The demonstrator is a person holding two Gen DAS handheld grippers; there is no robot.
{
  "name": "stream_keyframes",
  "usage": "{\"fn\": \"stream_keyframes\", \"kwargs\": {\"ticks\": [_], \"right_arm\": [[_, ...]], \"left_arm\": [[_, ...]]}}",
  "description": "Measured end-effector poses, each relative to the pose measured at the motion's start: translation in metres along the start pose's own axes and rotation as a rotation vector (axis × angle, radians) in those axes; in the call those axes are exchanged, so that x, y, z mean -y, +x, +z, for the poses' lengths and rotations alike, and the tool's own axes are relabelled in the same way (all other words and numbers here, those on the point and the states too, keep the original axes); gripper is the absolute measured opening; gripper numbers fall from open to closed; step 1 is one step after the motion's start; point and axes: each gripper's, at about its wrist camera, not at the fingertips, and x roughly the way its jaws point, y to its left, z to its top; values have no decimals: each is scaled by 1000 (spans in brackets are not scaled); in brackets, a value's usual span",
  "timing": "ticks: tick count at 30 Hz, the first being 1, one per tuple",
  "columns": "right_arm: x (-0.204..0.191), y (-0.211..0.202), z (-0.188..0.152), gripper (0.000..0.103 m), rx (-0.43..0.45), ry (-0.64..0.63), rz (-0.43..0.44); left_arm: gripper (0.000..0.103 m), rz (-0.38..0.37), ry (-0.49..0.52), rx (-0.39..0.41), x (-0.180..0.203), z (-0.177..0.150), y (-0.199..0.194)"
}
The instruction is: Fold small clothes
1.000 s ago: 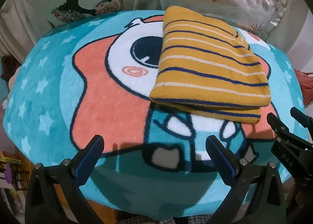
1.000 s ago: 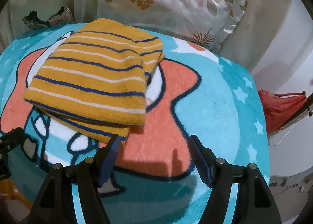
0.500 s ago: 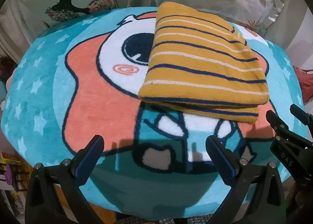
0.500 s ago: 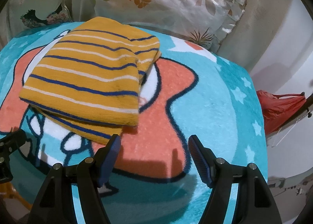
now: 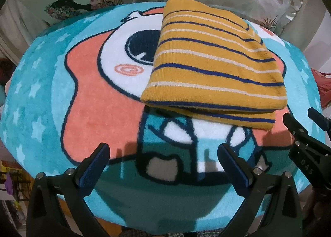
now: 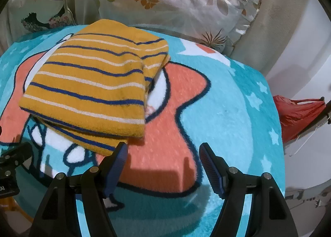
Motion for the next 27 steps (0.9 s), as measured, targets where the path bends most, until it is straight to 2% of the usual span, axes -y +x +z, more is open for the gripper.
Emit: {"fn": "stream_keyframes", "kwargs": {"ticks": [18, 27], "right_arm": [[-3, -12, 1, 77, 33, -4, 11], [-1, -17, 1, 78, 49, 0, 15]], "left_arm": [[103, -23, -32, -48, -8, -5, 14], [103, -27, -37, -41, -7, -4, 13]]}}
